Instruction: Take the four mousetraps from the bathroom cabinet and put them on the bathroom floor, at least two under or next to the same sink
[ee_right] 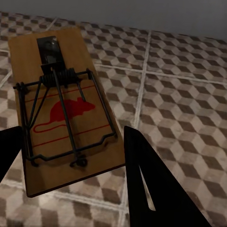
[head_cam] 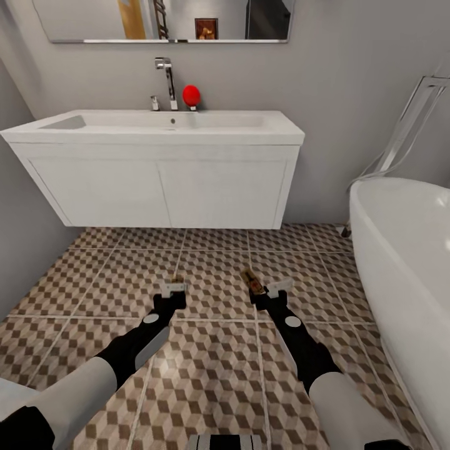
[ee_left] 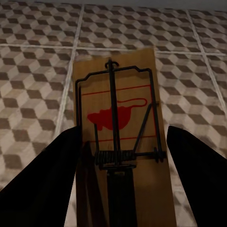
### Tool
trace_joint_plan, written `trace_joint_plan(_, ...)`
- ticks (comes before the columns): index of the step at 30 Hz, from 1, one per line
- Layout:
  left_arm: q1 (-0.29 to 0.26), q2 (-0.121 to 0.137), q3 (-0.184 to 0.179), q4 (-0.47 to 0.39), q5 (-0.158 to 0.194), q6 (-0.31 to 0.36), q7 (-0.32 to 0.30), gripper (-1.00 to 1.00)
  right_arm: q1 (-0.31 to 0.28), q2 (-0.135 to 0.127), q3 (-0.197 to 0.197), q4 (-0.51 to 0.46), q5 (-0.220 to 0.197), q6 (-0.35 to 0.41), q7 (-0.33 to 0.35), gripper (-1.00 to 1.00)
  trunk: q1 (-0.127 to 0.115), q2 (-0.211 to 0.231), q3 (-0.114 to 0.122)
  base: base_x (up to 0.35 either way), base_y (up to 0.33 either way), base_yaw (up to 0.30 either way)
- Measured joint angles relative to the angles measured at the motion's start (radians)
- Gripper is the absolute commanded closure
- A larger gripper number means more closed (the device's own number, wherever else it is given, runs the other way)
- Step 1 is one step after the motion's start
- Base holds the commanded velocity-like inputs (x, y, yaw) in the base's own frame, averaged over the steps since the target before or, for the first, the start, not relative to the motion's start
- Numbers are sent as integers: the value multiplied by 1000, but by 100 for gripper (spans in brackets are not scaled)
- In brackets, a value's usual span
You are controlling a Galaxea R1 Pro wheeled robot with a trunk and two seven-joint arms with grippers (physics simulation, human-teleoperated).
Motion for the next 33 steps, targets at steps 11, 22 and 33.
trace_joint_plan(11, 0, -1, 0, 0, 0, 0, 0, 100, 0, 0, 0, 0, 0, 0, 0, 100, 12, -16, -58, 0, 0, 0)
trace_joint_plan(22, 8, -3, 0, -1, 0, 0, 0, 100, 0, 0, 0, 0, 0, 0, 0, 100, 17, -19, -118, 0, 0, 0)
trace_joint_plan(33, 14, -5, 0, -2, 0, 0, 0, 100, 0, 0, 0, 0, 0, 0, 0, 100, 22, -22, -178, 0, 0, 0)
